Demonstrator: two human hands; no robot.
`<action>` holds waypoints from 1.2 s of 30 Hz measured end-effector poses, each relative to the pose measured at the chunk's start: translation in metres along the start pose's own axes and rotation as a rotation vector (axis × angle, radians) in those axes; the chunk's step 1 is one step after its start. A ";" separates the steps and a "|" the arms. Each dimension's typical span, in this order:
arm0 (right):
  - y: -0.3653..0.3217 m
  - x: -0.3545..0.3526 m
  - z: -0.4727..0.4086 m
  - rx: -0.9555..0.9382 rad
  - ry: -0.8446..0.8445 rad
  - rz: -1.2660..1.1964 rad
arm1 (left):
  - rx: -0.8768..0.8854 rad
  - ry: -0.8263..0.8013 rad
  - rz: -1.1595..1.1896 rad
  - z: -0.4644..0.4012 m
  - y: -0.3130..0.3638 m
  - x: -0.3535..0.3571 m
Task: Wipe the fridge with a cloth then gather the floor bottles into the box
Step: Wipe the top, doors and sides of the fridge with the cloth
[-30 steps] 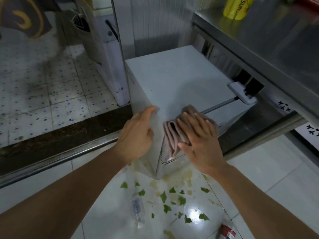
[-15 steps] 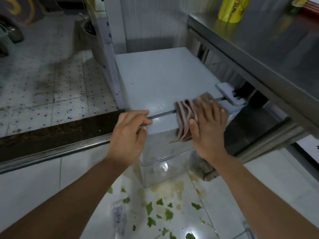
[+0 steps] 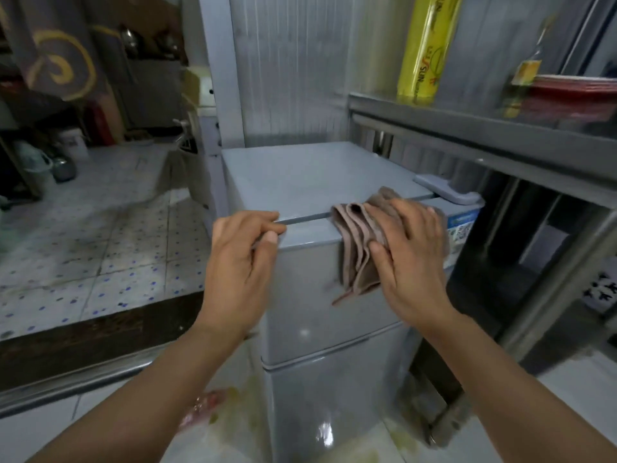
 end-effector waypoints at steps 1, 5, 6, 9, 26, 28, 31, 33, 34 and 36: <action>-0.002 0.001 0.001 -0.003 0.039 -0.004 | 0.023 0.024 -0.010 0.001 -0.001 0.001; 0.001 0.010 0.003 -0.049 0.173 -0.002 | 0.099 0.113 -0.035 0.005 -0.005 0.004; 0.005 0.011 0.003 -0.062 0.199 -0.014 | 0.116 0.125 -0.040 0.005 -0.006 0.004; 0.030 0.010 0.007 -0.037 0.277 -0.026 | 0.186 0.173 -0.059 0.005 -0.009 0.005; 0.097 0.025 0.001 0.393 0.494 -0.256 | 0.274 0.312 0.065 0.013 -0.024 0.019; 0.102 0.039 0.015 0.416 0.500 -0.255 | 0.231 0.321 0.146 0.014 -0.026 0.022; 0.105 0.076 0.070 0.427 0.428 -0.262 | 0.239 0.335 0.183 0.015 -0.029 0.023; 0.108 0.099 0.105 0.474 0.350 -0.260 | 0.254 0.330 0.195 0.015 -0.030 0.021; 0.110 0.105 0.113 0.518 0.318 -0.269 | 0.262 0.317 0.191 0.014 -0.030 0.020; 0.113 0.101 0.105 0.531 0.322 -0.282 | 0.278 0.290 0.165 0.013 -0.031 0.018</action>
Point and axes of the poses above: each hand's wrist, its own z-axis away from the middle knuckle, its own x-axis out of the palm, y = z × x, the point moved 2 cm from there along -z, towards the middle knuckle, and after that the axes turned 8 degrees about -z, right-handed, at the moved point
